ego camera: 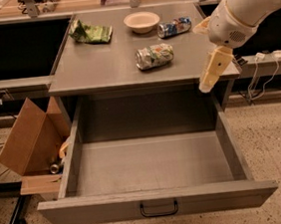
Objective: Place 7up can into top drawer
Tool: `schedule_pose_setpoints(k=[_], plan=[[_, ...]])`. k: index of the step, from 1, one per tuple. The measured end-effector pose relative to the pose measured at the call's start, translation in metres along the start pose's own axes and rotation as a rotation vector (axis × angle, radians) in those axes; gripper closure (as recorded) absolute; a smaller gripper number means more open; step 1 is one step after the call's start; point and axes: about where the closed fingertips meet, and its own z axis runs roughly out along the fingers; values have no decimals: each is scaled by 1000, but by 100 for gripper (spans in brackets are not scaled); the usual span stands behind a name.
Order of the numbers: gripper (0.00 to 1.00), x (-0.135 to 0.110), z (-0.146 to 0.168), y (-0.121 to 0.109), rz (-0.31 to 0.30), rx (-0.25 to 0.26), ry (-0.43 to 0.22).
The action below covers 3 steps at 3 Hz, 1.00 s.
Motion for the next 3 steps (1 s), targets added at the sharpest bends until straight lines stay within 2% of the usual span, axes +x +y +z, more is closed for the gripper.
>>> schedule_pose_setpoints(k=[1, 2, 3], plan=[[0, 5, 21, -26, -24, 35, -30], [0, -1, 38, -53, -29, 70, -87], [0, -13, 50, -70, -2, 81, -160]])
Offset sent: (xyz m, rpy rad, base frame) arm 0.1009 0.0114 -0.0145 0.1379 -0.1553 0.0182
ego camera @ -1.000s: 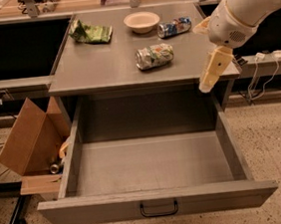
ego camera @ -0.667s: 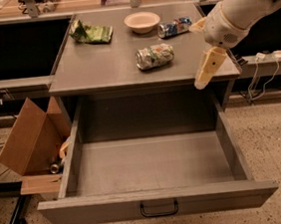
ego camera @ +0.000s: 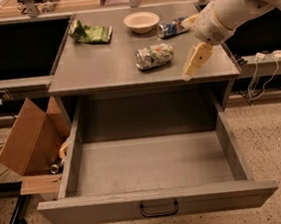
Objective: Place 7up can into top drawer
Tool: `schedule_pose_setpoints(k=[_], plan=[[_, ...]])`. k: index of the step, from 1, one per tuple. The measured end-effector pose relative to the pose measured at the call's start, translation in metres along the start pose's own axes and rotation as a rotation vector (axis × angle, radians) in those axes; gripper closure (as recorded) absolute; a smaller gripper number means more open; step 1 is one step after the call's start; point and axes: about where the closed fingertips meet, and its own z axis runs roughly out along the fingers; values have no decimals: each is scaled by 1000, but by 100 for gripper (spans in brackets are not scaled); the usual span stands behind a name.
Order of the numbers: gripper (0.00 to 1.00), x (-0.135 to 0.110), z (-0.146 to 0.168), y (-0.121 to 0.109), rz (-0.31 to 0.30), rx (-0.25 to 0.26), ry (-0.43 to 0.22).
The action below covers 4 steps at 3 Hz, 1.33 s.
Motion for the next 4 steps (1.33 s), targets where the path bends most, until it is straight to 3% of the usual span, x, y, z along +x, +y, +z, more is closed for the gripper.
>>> schedule_pose_setpoints(k=[4], plan=[[0, -33, 62, -31, 62, -7, -140]])
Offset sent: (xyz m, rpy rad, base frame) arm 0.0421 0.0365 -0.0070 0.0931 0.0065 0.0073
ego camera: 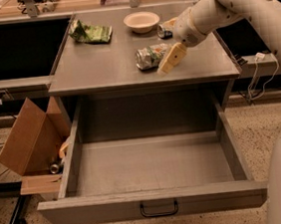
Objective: Place 7up can into top drawer
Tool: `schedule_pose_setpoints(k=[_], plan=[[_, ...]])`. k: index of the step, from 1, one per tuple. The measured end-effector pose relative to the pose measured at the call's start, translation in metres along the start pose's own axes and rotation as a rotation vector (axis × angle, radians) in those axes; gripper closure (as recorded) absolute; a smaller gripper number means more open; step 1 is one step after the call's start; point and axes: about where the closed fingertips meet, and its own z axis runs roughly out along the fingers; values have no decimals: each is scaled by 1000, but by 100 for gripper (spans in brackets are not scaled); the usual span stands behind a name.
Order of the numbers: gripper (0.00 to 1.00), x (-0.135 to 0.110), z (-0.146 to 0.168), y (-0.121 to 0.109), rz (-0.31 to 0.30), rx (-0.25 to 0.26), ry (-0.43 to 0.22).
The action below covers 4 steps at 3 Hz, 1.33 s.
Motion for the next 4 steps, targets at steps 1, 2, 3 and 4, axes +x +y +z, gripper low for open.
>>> schedule_pose_setpoints(k=[1, 2, 3, 4], plan=[[0, 4, 13, -6, 21, -5, -11], [0, 11, 25, -12, 48, -12, -14], [19, 17, 34, -16, 73, -18, -17], [42, 20, 39, -18, 89, -22, -20]])
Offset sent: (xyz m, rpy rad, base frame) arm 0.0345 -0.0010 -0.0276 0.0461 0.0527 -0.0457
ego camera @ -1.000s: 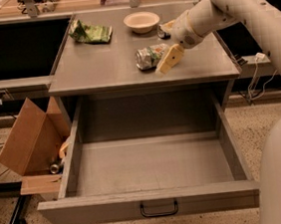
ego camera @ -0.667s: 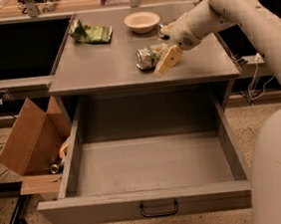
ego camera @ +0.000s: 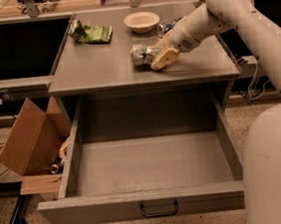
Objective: Place 7up can into top drawer
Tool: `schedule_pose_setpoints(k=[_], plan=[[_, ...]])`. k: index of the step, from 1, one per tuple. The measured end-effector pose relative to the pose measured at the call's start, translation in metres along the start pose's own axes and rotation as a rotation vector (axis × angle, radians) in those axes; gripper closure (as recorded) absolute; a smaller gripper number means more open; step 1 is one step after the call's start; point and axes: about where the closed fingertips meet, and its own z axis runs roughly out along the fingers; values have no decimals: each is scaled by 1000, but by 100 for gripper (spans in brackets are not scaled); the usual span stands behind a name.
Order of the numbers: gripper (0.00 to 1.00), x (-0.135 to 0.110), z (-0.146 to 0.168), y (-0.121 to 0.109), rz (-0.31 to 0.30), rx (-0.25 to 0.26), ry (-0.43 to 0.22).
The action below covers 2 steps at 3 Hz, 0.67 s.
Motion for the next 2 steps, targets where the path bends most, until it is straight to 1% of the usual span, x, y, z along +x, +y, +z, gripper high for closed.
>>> schedule_pose_setpoints(k=[1, 2], plan=[[66, 0, 2, 0, 4, -4, 0], [89, -7, -9, 9, -27, -2, -1]])
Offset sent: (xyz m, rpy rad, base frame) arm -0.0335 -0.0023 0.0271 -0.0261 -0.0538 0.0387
